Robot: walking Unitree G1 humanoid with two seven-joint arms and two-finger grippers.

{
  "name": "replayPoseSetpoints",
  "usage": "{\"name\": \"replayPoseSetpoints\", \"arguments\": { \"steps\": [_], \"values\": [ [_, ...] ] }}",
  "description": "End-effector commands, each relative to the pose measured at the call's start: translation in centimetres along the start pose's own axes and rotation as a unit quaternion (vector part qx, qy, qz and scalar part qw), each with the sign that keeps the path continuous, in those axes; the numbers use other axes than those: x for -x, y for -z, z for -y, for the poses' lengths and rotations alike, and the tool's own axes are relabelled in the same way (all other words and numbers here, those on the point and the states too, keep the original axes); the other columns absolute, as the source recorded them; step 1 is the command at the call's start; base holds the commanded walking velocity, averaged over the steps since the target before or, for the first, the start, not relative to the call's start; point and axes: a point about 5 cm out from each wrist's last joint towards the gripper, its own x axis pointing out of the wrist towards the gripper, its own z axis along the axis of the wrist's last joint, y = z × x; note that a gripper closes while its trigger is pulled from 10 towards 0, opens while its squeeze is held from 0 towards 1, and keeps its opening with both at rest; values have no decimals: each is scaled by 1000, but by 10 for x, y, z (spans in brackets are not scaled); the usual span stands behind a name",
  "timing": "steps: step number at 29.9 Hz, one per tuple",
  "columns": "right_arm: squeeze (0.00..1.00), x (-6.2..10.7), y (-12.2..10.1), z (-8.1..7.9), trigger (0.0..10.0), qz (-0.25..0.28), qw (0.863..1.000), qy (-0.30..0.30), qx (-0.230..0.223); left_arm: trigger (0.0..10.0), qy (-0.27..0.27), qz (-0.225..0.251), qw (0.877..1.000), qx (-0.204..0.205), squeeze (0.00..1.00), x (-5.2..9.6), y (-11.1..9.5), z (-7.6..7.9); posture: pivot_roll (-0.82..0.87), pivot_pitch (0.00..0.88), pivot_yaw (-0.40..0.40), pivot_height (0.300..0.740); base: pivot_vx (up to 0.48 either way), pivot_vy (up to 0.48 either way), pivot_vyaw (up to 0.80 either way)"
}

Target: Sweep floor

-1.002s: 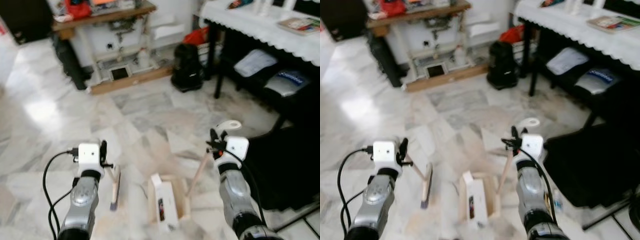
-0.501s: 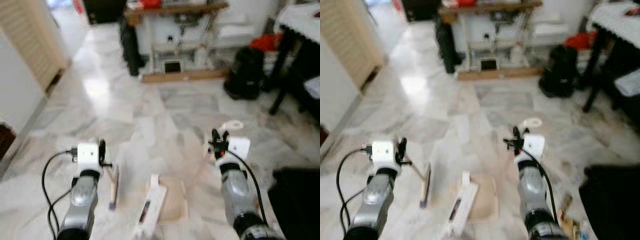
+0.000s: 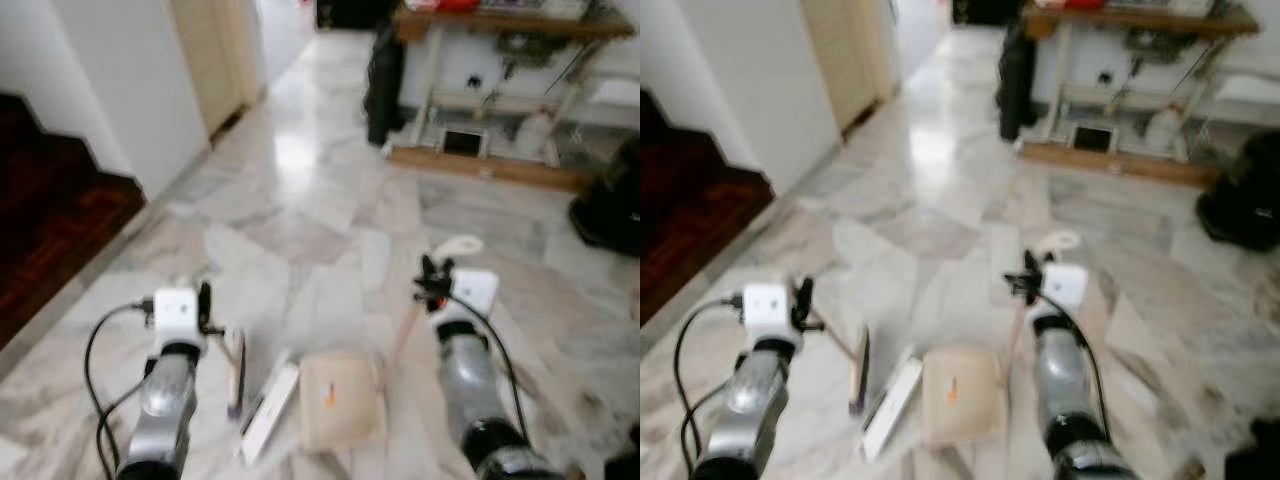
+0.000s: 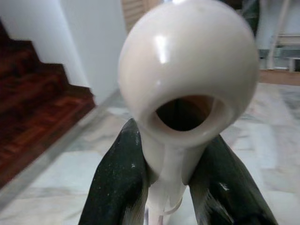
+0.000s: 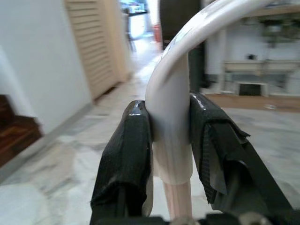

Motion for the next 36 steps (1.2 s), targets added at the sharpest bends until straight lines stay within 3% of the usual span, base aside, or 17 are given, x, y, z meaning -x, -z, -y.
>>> {"name": "replayPoseSetpoints", "arguments": {
  "steps": [1, 8, 28, 36],
  "values": [
    [0, -5, -10, 5, 10000, 24, 1000, 8, -3, 10000, -7, 29, 1000, -3, 0, -4, -12, -3, -23, 0, 52, 740, 0, 0, 800],
    [0, -4, -8, 6, 10000, 19, 1000, 8, -2, 10000, -8, 26, 1000, -5, 0, -2, -10, -2, -18, 0, 44, 740, 0, 0, 748],
    [0, -5, -4, 12, 10000, -6, 1000, 26, -6, 10000, -3, 28, 1000, 9, 0, -1, -12, -3, -15, 0, 40, 740, 0, 0, -23],
    [0, -5, -4, 12, 10000, -8, 1000, 29, -8, 10000, -3, 24, 1000, 9, 0, -1, -11, -5, -12, 0, 39, 740, 0, 455, 0]
  ]
}}
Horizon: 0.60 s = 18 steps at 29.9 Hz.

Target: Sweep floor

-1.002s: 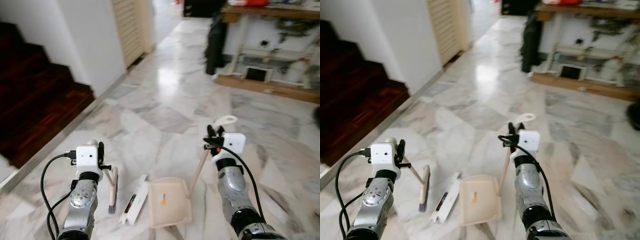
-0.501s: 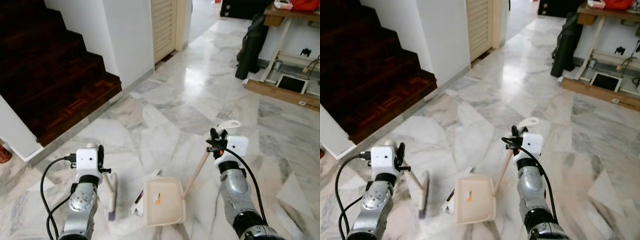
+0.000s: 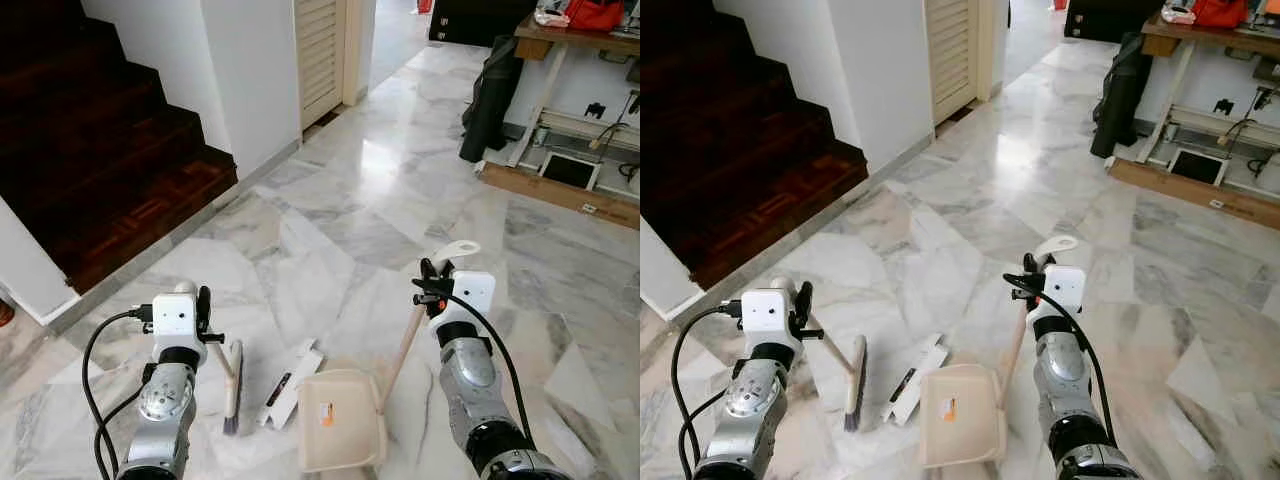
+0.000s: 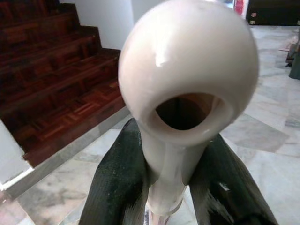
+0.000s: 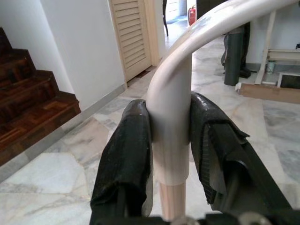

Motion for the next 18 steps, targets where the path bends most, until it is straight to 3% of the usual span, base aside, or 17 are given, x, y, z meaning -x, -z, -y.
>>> {"name": "replayPoseSetpoints", "arguments": {
  "steps": [1, 12, 18],
  "values": [
    [0, -8, -11, -7, 10000, 19, 1000, -6, -7, 10000, -8, 18, 1000, -3, 0, -4, -10, -7, -12, 0, 39, 740, 0, 450, 0],
    [0, -8, -12, -8, 10000, 23, 1000, -4, -7, 10000, -5, 23, 1000, -5, 0, -3, -11, -7, -9, 0, 39, 740, 0, 0, -699],
    [0, -9, -12, -6, 10000, 21, 1000, 7, -2, 10000, -5, 23, 1000, -4, 0, -3, -12, -8, -9, 0, 39, 740, 0, 0, 0]
  ]
}}
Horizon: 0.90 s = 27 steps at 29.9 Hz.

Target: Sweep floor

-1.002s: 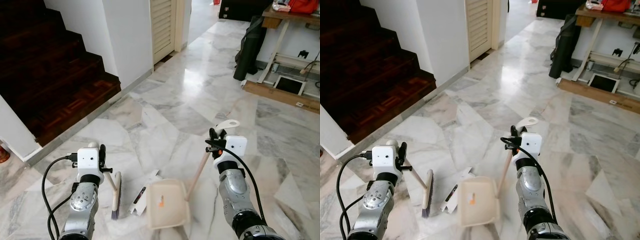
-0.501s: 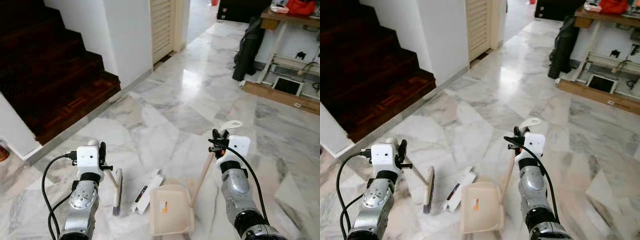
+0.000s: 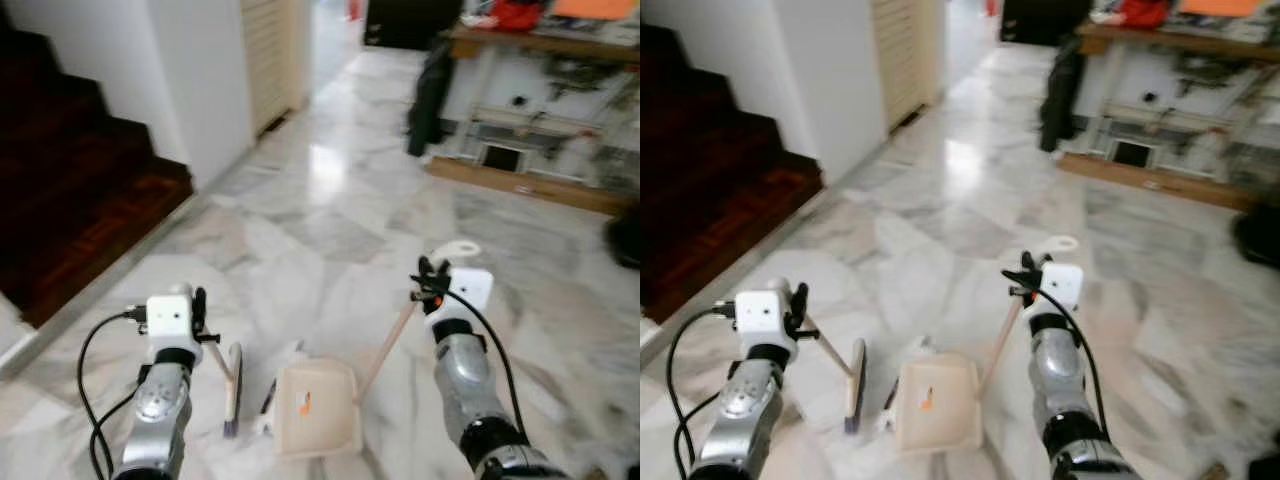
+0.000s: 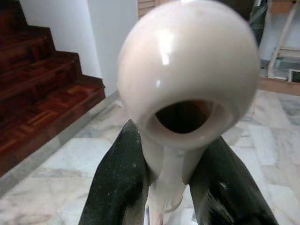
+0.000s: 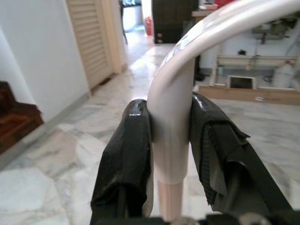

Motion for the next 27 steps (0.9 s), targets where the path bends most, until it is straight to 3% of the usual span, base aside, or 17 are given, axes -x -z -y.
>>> {"name": "replayPoseSetpoints", "arguments": {
  "steps": [1, 19, 24, 27],
  "values": [
    [0, -5, -9, 0, 10000, 18, 1000, 3, 1, 10000, -7, 20, 1000, -11, 0, -3, -9, -6, -9, 0, 39, 740, 0, 0, -450],
    [0, -5, -9, -2, 10000, 17, 1000, 4, -5, 10000, -2, 22, 1000, -7, 0, -4, -13, -7, -4, 0, 43, 740, 0, 0, -800],
    [0, -5, -9, -2, 10000, 19, 1000, 2, -3, 10000, -2, 20, 1000, -8, 0, -4, -13, -7, -4, 0, 43, 740, 0, 392, -800],
    [0, -5, -9, -3, 10000, 24, 1000, 1, 2, 10000, -2, 20, 1000, -10, 0, -4, -13, -8, -3, 0, 43, 740, 0, 439, 0]
  ]
}}
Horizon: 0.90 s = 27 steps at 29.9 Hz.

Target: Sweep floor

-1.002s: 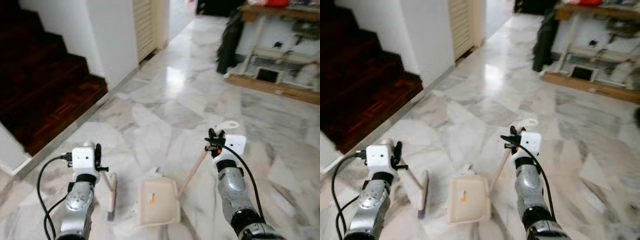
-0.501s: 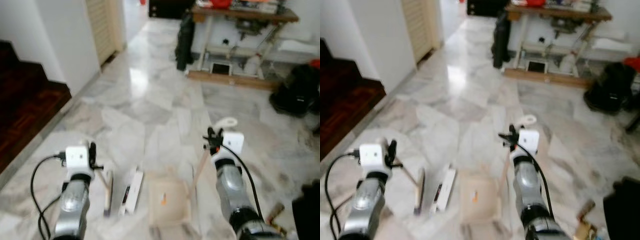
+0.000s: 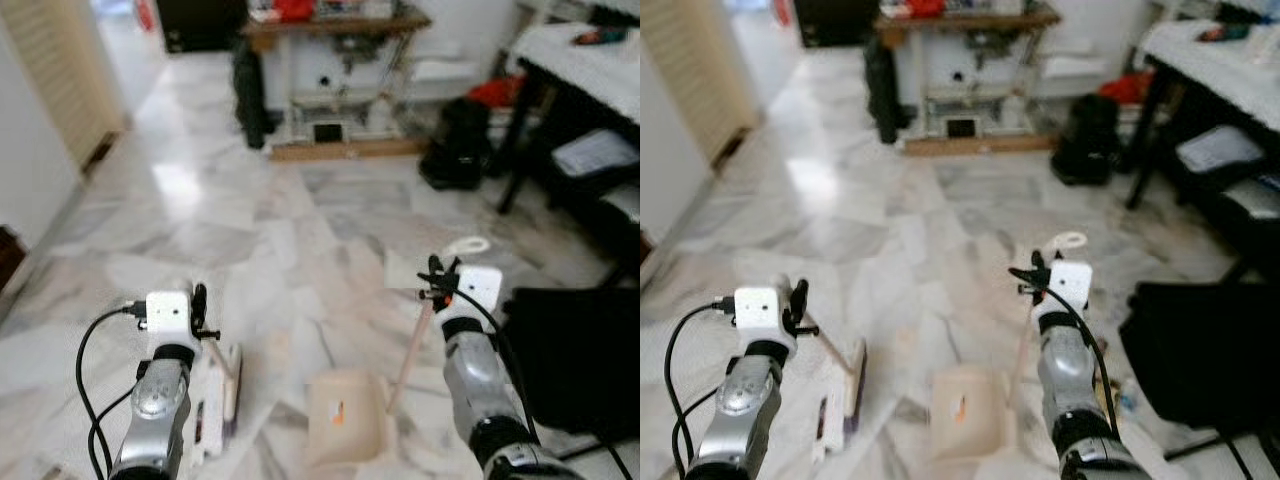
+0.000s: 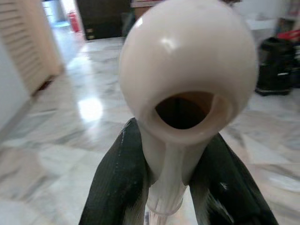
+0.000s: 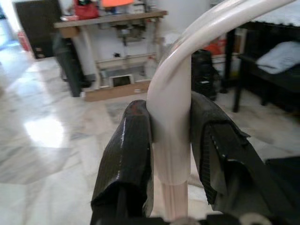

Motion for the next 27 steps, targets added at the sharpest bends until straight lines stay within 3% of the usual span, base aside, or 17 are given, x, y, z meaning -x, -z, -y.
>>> {"name": "replayPoseSetpoints", "arguments": {
  "steps": [1, 19, 27],
  "values": [
    [0, -5, -10, -11, 10000, 28, 1000, -12, -7, 10000, -9, 23, 1000, -9, 0, -3, -11, -8, -3, 0, 43, 740, 0, 386, 0],
    [0, -5, -10, -13, 10000, 28, 999, -20, -4, 10000, -12, 32, 999, -15, 0, -5, -15, -9, -3, 0, 43, 740, 0, 21, 0],
    [0, -4, -10, -15, 10000, 28, 999, -24, -8, 10000, -14, 31, 999, -9, 0, -6, -16, -9, -2, 0, 43, 740, 0, 426, 0]
  ]
}}
